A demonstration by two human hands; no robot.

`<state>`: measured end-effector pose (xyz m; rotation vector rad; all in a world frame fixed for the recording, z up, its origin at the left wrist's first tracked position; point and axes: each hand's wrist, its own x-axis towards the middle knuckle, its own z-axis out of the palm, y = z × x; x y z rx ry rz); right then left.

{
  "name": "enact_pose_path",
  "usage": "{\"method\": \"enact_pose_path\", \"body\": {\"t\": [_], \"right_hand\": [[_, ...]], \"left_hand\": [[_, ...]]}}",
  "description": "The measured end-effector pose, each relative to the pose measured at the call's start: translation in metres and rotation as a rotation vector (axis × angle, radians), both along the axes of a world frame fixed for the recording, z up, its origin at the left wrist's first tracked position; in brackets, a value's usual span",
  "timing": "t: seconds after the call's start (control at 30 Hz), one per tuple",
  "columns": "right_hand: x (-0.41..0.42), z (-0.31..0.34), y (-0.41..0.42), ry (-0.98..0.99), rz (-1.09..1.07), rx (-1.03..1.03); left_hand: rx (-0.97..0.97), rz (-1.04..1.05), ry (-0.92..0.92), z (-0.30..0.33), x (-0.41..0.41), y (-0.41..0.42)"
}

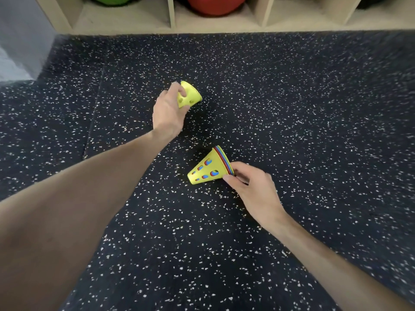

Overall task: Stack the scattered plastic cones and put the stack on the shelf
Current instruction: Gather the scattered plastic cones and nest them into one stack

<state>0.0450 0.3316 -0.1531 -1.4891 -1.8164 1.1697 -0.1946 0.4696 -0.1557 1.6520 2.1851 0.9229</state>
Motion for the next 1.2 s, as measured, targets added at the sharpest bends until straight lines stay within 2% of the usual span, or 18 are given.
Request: {"method": "enact_pose_path", "body": {"t": [0.1, 0.3, 0.4, 0.5, 0.73, 0.97, 1.07, 1.2], "right_hand": [[0.009, 0.004, -0.002, 0.018, -0.082, 0.059], [0.012, 0.02, 0.008, 0.065, -0.382, 0.203], [0.002, 0.039, 0.013, 0.048, -0.389, 0.277], [0.002, 0.066, 0.017, 0.012, -0.312, 0.335], [0.009, 0.134, -0.003, -0.055, 0.124, 0.333], [0.043, 0.217, -0.09, 0.058, 0.308, 0.274], [0.065, 0.272, -0.143, 0.139, 0.335, 0.218], [0.103, 0.332, -0.202, 0.233, 0.337, 0.245]], "left_hand": [[0.011, -0.028, -0.023, 0.001, 0.006, -0.013], [-0.008, -0.213, -0.029, 0.008, 0.016, -0.068], [0.006, -0.258, -0.059, 0.02, 0.02, -0.103], [0.049, -0.248, -0.114, 0.041, 0.027, -0.133], [0.123, -0.268, -0.163, 0.107, 0.05, -0.197], [0.227, -0.201, -0.245, 0.208, 0.08, -0.309], [0.233, -0.166, -0.271, 0.26, 0.102, -0.37], [0.261, -0.208, -0.282, 0.311, 0.133, -0.437]]}}
